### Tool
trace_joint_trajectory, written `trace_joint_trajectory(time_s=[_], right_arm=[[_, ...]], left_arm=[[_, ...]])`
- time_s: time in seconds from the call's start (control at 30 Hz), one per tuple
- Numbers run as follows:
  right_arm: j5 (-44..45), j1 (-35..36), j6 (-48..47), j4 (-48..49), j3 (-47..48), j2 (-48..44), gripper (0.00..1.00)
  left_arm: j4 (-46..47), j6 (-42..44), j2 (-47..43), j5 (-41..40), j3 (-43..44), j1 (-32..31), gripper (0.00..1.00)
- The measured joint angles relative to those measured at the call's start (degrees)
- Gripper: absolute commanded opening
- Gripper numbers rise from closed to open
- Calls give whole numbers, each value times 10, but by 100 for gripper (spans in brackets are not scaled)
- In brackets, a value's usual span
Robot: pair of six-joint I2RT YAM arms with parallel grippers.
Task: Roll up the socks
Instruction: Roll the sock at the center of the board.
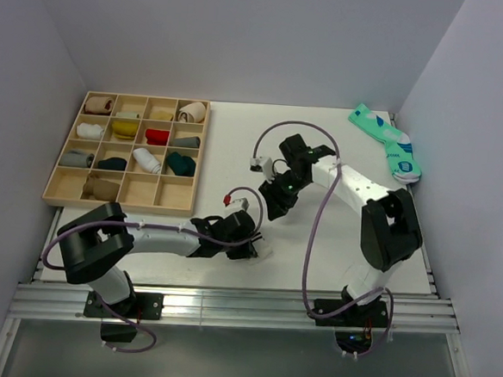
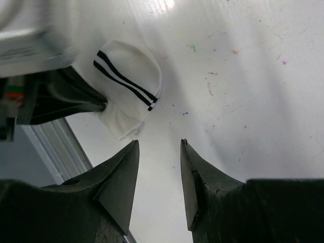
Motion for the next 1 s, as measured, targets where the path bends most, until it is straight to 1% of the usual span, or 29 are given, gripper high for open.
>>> trace_joint_trajectory(time_s=[0.13, 0.33, 0.53, 0.63, 0.8, 1.0], right_arm=[[-16, 0, -23, 4, -28, -45, 41], [-29, 0, -71, 13, -89, -103, 44], [-34, 12, -134, 24, -145, -162, 44], [-25, 45, -154, 51, -195, -208, 45], [19, 141, -167, 109, -276, -288, 47], [79, 232, -170, 172, -307, -281, 48]], left_arm=[[-15, 7, 1, 50, 3, 24, 0], [-8, 23, 1, 142, -12, 73, 0], [1, 50, 6, 223, -25, 115, 0], [6, 61, 20, 256, -21, 129, 0], [14, 73, 48, 313, -10, 147, 0], [16, 81, 73, 361, 2, 160, 0]])
